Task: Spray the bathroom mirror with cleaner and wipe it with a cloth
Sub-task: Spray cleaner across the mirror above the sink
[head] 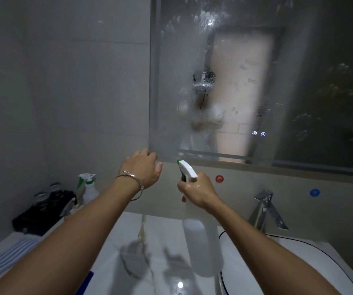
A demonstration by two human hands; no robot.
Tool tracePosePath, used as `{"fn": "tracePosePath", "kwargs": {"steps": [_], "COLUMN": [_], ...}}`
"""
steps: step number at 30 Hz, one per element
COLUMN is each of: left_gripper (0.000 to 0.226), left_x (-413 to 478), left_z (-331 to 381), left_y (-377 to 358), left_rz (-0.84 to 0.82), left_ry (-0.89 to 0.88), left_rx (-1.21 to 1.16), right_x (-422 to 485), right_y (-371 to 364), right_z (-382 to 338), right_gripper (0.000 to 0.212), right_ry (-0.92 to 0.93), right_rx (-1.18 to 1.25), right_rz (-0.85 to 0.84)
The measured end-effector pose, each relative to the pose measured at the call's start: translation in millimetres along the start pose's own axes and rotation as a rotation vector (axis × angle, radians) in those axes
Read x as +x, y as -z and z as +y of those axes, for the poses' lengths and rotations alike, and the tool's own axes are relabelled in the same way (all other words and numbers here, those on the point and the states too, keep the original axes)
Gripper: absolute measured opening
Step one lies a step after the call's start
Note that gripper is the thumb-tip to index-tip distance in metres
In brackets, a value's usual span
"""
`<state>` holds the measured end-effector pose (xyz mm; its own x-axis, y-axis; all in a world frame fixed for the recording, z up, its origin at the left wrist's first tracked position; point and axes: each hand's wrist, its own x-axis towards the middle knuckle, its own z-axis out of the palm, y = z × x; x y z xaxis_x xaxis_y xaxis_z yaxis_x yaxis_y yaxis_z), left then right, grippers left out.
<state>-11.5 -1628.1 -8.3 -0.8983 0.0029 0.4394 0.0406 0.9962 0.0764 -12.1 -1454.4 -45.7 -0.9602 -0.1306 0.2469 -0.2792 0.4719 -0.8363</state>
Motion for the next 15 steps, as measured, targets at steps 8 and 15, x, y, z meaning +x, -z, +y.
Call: {"fn": "tracePosePath", "kwargs": {"steps": [8,15], "left_gripper": [0.039,0.04], "left_x": [0.5,6.9], "left_z": [7.6,36.9], "left_y": [-8.9,-17.6], "left_rz": [-0.011,-0.028], "left_ry": [0.002,-0.059], "left_rx": [-0.007,-0.018], "right_x": [-2.3,-5.4], "right_y": [23.2,68.1], "right_z": [22.5,58.1], "right_gripper": [0.004,0.015], "right_ry": [-0.038,-0.133], "right_rx": [0.021,-0.083], "right_rz": [0.056,0.311]}}
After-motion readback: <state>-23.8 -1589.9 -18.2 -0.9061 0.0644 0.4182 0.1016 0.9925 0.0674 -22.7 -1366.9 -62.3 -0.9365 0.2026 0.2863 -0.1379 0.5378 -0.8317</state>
